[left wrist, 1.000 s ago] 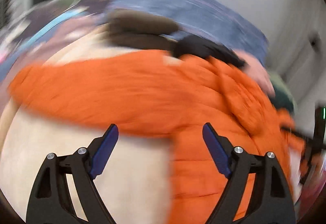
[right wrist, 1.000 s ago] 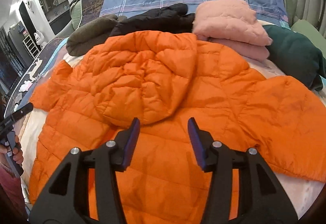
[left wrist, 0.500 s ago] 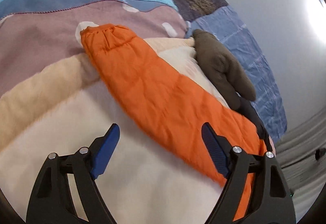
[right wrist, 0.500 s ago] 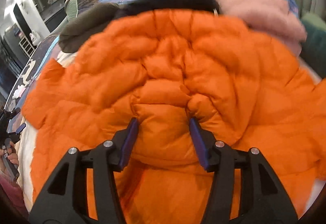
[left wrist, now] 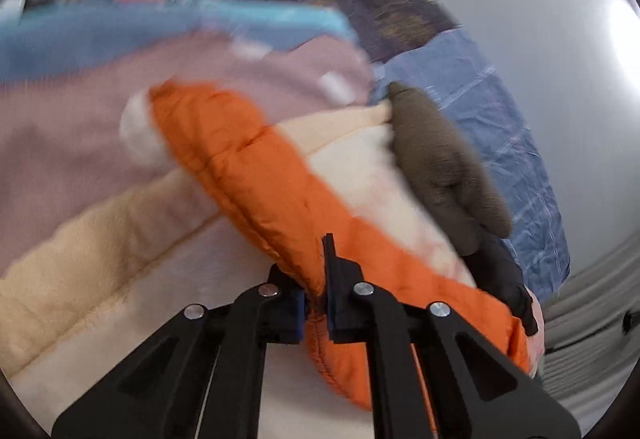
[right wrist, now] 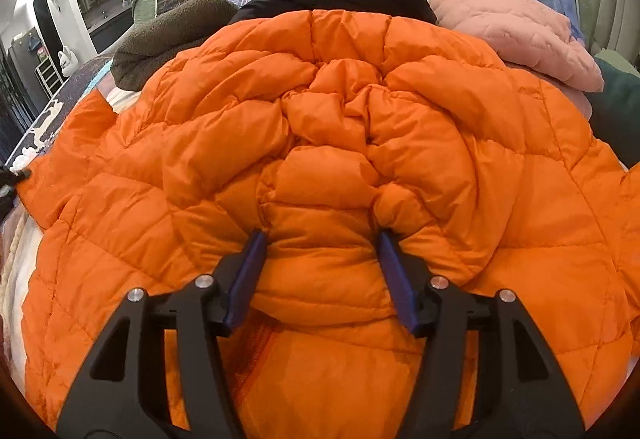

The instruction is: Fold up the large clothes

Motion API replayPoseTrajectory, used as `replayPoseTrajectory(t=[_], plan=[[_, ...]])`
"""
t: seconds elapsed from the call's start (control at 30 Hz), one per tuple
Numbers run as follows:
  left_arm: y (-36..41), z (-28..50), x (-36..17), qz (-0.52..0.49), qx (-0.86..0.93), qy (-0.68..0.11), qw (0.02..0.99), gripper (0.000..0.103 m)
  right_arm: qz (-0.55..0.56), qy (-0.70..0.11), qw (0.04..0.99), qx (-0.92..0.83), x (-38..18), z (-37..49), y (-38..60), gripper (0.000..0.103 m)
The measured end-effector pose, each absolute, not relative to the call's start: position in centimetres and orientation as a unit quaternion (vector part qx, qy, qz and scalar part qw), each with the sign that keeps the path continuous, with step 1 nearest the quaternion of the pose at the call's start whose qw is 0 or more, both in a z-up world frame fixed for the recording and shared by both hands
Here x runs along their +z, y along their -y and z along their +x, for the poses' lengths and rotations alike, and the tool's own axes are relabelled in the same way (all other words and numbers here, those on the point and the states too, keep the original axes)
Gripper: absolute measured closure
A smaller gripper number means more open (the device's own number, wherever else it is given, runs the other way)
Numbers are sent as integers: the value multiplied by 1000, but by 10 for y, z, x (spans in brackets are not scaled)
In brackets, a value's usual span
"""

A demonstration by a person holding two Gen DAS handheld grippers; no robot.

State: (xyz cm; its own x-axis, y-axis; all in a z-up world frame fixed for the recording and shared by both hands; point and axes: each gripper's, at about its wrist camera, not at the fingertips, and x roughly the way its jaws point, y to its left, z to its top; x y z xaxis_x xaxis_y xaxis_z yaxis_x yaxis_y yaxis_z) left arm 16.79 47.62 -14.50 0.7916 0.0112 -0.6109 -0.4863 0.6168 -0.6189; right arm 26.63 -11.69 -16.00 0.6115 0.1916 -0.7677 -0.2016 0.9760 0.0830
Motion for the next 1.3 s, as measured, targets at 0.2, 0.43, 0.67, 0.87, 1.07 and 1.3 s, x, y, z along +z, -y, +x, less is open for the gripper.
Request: replayPoseTrajectory(t=[0.2, 0.43, 0.67, 0.87, 1.07, 1.3], plan=[[-386, 170, -37, -306, 64, -213, 926, 98, 14, -424, 898, 118, -161, 264, 124, 43], [-187, 211, 30, -147, -111, -212, 960, 97, 115, -449, 874, 143, -139, 261, 162, 43], [-36, 252, -44, -49, -210, -308, 927, 73, 171, -418, 890, 64, -108, 219, 273, 37], [-8, 261, -101, -31, -226, -380, 896, 60, 196, -420, 883, 79, -115, 203, 311, 37], [-43, 231, -95, -41, -212, -361, 907, 44, 179, -411, 882, 145, -105, 223, 284, 31], [-111, 193, -85, -52, -123, -324, 937, 38, 184, -429, 875, 132, -106, 287, 260, 43]])
